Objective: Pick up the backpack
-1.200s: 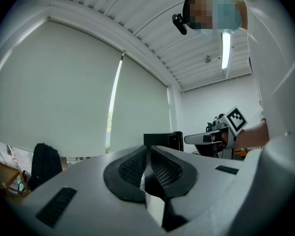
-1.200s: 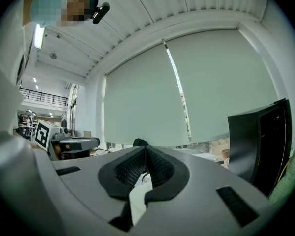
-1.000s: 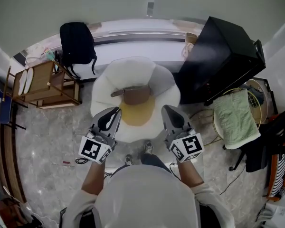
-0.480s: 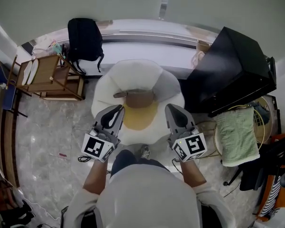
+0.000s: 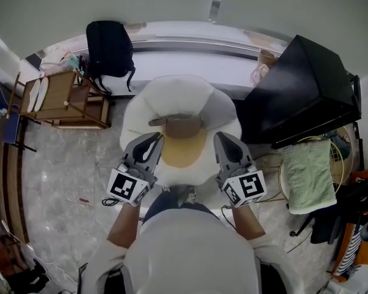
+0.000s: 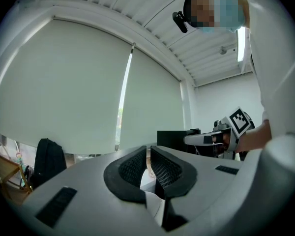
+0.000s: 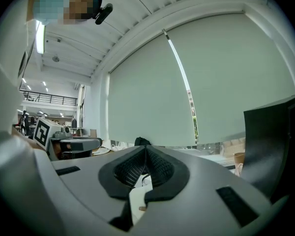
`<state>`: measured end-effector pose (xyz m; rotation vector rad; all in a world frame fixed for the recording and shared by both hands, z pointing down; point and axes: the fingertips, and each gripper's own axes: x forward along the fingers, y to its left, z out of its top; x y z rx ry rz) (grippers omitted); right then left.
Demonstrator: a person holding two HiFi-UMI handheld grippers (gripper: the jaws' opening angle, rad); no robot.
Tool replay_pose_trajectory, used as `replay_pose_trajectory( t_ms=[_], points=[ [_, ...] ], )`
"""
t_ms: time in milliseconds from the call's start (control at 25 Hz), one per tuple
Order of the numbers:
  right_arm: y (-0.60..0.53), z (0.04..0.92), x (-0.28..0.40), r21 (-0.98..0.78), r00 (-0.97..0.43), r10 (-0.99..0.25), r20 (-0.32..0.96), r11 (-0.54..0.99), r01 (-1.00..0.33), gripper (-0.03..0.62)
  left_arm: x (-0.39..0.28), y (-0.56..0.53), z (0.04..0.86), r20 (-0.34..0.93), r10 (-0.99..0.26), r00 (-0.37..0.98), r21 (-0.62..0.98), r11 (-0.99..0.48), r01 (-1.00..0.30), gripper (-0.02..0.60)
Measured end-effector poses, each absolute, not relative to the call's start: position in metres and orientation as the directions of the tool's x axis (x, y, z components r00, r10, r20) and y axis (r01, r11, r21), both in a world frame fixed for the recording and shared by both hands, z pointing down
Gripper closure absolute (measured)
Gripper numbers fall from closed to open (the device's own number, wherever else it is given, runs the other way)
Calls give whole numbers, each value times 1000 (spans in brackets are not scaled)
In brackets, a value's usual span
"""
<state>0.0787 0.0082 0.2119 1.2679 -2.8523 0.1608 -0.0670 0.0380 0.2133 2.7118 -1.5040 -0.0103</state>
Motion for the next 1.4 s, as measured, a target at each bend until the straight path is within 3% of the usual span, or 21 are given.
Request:
replay_pose_trajectory(
  t_ms=[680,1400],
  points=[
    [-26,226,47,-104,-605,-793,69,598,-795,565,-90,-4,229,19,-782,623,50,-622,-782,534],
    [-94,265,72,-94,-697,-713,74,691,-717,565,-63,-58,264,39,-866,499,78,-495,-865,534]
  ],
)
